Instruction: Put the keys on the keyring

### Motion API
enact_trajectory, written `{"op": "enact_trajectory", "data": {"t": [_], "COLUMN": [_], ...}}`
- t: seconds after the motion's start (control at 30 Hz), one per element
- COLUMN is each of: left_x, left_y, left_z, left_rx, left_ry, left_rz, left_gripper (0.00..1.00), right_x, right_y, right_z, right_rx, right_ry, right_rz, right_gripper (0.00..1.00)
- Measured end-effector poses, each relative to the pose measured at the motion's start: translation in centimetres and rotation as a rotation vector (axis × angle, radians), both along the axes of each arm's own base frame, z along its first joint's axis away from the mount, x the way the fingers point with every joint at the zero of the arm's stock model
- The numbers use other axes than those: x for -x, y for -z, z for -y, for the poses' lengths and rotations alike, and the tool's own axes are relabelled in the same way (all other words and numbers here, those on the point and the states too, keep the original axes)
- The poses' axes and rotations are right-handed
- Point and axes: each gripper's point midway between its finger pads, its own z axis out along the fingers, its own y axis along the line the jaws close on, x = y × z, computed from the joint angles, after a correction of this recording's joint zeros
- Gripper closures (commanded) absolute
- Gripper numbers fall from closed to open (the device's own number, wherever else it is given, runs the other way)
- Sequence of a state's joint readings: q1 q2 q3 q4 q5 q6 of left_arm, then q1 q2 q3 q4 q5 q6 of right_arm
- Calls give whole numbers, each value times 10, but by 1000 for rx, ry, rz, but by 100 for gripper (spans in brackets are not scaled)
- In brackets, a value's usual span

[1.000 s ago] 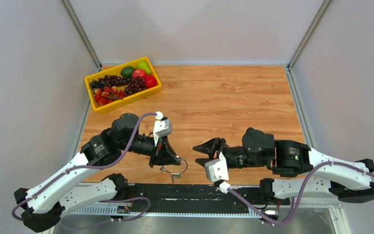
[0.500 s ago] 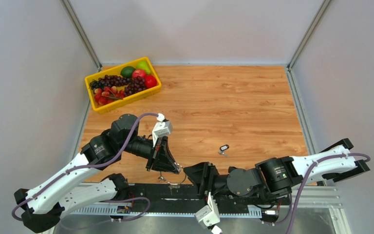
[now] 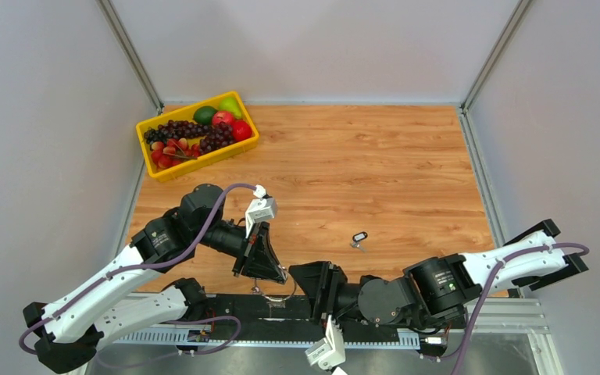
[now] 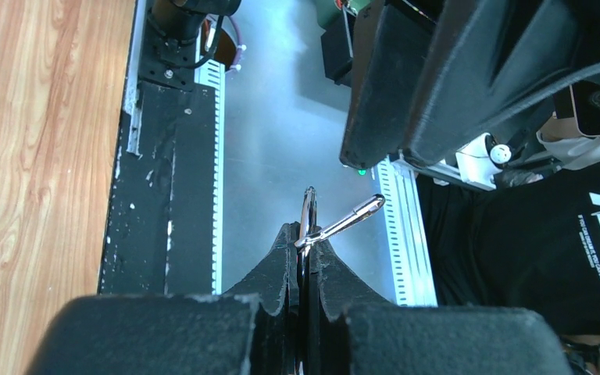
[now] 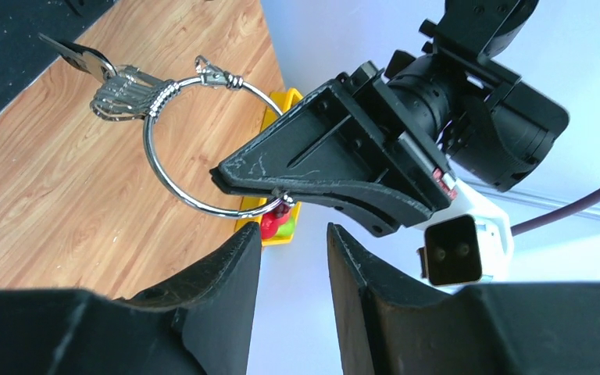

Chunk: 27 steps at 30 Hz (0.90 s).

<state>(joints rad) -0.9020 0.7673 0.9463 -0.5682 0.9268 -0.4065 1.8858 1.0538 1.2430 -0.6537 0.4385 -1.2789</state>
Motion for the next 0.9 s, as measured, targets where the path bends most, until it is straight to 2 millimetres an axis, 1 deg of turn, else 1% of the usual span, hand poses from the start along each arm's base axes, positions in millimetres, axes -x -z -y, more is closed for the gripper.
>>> {"op": "enact_trajectory", "data": {"t": [0.27, 0.5, 0.7, 0.9], "left_x": [3, 4, 7, 9], "left_y": [4, 8, 5, 6], "left_z": [-2, -3, -6, -7], "left_rx": [-14, -19, -5, -8], "left_ry": [10, 14, 18, 25], "left_rz": [-16, -23, -13, -17], "left_gripper": [100, 100, 100, 100], "right_x": [12, 16, 14, 15], "right_y": [-6, 2, 11, 15], "right_z": [-11, -17, -15, -15], "right_rx": [28, 110, 176, 207], "right_ry": [-30, -38, -31, -39], "right_rz": [57, 110, 144, 164], "right_gripper": [64, 65, 66, 66]}}
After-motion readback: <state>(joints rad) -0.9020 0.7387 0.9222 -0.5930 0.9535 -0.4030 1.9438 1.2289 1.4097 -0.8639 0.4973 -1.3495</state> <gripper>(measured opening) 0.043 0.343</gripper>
